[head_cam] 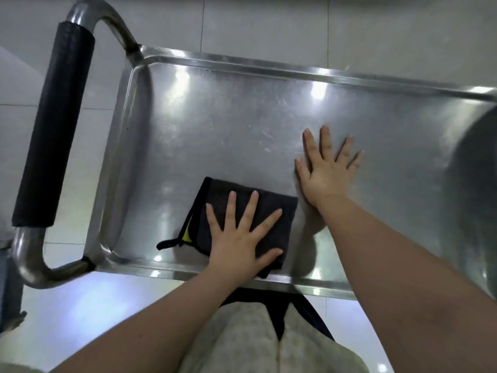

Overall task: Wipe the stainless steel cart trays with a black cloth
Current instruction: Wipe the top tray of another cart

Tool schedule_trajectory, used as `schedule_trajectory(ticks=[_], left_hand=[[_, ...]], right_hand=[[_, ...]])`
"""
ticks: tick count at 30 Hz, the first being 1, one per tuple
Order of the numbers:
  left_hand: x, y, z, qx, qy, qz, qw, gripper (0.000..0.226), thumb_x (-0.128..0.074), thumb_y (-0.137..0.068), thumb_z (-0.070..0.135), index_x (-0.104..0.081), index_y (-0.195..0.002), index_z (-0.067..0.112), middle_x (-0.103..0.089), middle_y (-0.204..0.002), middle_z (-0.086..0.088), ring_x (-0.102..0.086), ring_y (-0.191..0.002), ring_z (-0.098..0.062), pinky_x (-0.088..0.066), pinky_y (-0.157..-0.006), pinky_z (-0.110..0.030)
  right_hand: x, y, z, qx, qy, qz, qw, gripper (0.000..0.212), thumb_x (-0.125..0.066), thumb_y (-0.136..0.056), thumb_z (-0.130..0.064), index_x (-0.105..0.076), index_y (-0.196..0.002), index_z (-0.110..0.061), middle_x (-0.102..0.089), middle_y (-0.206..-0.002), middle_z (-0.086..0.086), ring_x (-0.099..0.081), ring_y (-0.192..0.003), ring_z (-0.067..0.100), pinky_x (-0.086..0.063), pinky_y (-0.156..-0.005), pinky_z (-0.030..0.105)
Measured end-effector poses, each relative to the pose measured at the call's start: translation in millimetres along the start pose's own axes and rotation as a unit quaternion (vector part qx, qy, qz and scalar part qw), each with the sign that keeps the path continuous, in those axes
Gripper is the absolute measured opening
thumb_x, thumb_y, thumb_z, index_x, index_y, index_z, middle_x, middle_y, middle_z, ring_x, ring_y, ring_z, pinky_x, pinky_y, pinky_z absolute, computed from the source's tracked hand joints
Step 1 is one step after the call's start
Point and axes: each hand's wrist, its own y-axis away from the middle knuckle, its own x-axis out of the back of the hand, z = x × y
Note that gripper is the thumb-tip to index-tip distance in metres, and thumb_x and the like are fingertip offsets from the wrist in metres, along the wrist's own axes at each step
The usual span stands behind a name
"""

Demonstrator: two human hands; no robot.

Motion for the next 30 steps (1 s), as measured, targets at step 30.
schedule_trajectory(ticks=[30], left_hand=[[4.5,31.7,38.7,0.132,0.018,-0.016,0.991,0.067,-0.008,-0.088,0.078,0.013,-0.147,0.055,0.01,-0.164,0.007,0.02,-0.147,-0.035,0.017,-0.103,-0.076]], right_hand=[[-28.0,111.1,12.7,0.047,-0.01,-0.003,0.999,0.061,0.0,-0.096,-0.051,0.009,-0.154,-0.034,0.012,-0.164,-0.002,0.015,-0.148,0.036,0.009,-0.108,0.073]])
